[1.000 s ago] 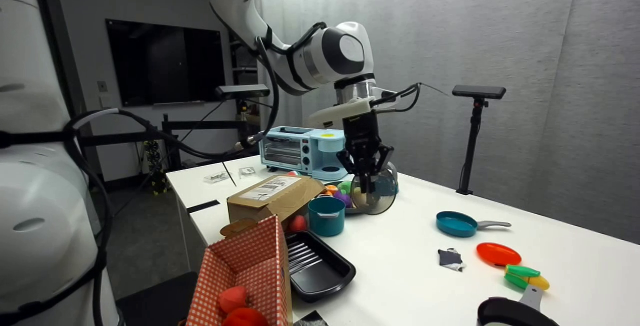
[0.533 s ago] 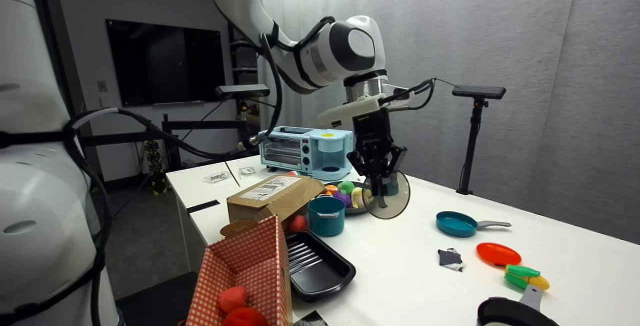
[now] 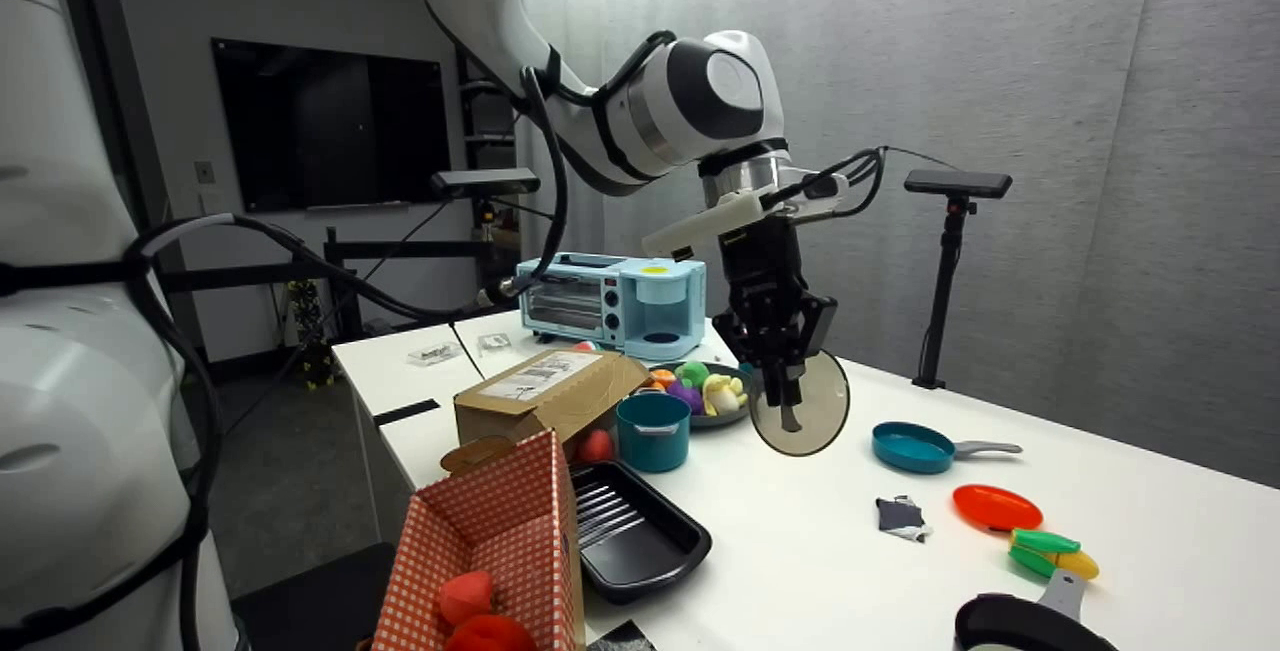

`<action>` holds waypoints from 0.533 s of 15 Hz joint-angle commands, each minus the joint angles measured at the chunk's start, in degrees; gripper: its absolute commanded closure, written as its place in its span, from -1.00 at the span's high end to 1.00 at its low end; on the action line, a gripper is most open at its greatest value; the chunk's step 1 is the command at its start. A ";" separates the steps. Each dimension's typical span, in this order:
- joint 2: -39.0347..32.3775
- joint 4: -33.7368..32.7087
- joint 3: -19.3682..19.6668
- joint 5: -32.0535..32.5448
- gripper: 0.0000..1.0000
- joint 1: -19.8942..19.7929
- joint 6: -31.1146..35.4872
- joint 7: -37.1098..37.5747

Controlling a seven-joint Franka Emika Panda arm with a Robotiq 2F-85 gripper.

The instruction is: Take the lid from the blue pot and place it on the table

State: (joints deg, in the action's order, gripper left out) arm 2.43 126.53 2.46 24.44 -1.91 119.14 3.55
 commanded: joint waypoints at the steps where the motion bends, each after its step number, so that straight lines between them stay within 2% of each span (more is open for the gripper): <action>1: 2.25 2.03 -0.12 3.64 -0.93 -0.57 1.13 3.90; 5: 2.22 2.01 -0.15 4.24 -0.93 -0.54 0.87 5.53; 6: 4.18 4.59 -0.06 5.39 -0.93 -0.68 1.32 6.06; 7: 4.32 4.89 -0.14 5.60 -0.21 -0.64 1.35 6.38; 8: 4.74 5.60 -0.20 5.85 -0.19 -0.65 1.33 6.65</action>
State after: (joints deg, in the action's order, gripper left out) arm 3.18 127.69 2.46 27.66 -2.05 119.14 8.03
